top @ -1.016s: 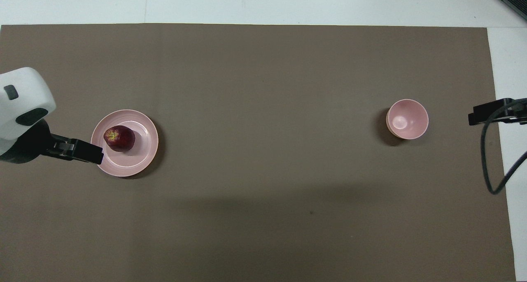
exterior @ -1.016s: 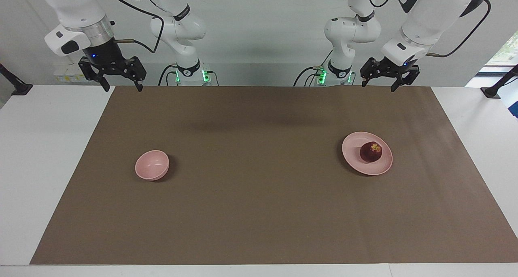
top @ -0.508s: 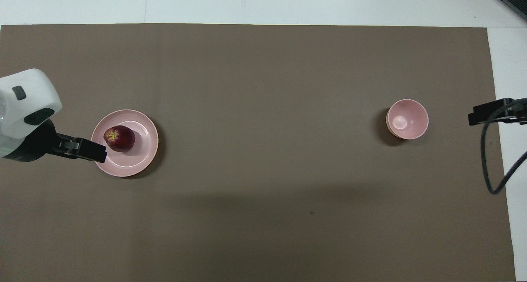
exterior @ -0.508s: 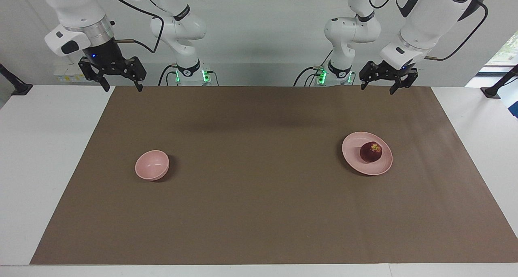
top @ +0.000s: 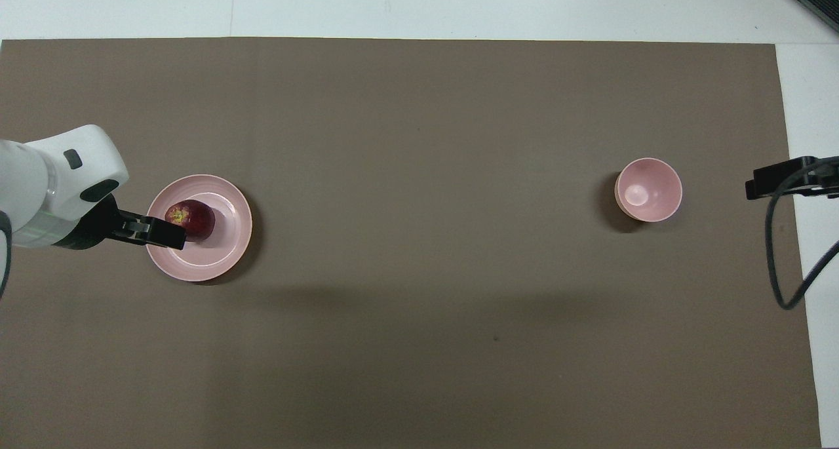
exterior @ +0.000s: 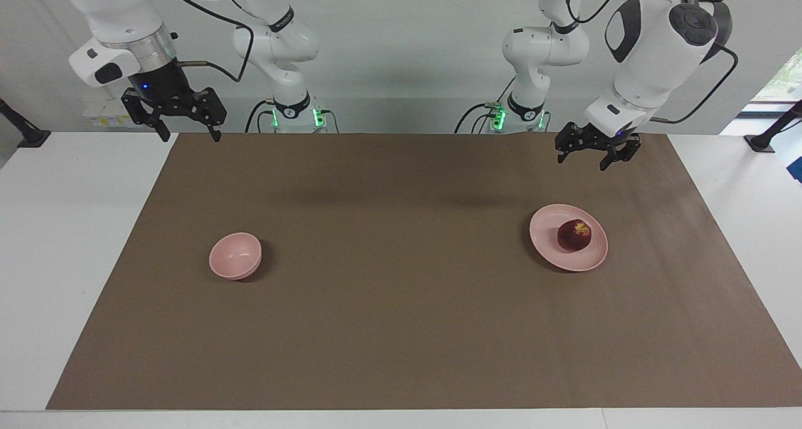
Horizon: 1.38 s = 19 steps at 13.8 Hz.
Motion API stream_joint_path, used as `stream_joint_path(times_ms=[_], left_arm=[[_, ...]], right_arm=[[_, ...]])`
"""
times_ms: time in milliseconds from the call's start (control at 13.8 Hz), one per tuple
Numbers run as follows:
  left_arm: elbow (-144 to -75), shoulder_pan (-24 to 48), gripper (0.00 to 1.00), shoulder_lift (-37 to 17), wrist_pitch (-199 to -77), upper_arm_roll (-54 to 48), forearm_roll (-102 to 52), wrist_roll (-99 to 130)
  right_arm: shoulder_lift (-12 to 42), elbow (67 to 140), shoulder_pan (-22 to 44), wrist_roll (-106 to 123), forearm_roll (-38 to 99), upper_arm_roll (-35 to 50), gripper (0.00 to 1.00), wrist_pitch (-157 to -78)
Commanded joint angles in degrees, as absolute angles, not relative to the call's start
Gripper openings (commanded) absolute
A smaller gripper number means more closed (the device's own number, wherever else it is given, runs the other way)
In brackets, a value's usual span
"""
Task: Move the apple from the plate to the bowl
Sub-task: 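Reach the left gripper over the plate toward the red apple, then lower the left gripper and close it around the red apple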
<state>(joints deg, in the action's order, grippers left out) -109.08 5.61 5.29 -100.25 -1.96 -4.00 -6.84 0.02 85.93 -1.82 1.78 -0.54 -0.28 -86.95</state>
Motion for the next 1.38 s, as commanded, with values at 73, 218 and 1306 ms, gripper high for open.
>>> stream_joint_path(times_ms=[73,218,1306], left_arm=[[-114.69,3.61,1.00,5.28,-109.48,-2.29,-3.61,-8.70],[-115.49,1.59,1.00,2.39,-117.03,-2.20,-3.52,-9.14],[-121.72,0.70,1.00,-9.14,-132.01,-2.29,-3.08,-4.05]], right_arm=[[-0.26,86.31,-1.93,1.14,-0.79,0.00,1.00,-86.48],[-0.26,86.31,-2.02,1.14,-0.79,0.00,1.00,-86.48],[-0.26,86.31,-1.93,1.14,-0.79,0.00,1.00,-86.48]])
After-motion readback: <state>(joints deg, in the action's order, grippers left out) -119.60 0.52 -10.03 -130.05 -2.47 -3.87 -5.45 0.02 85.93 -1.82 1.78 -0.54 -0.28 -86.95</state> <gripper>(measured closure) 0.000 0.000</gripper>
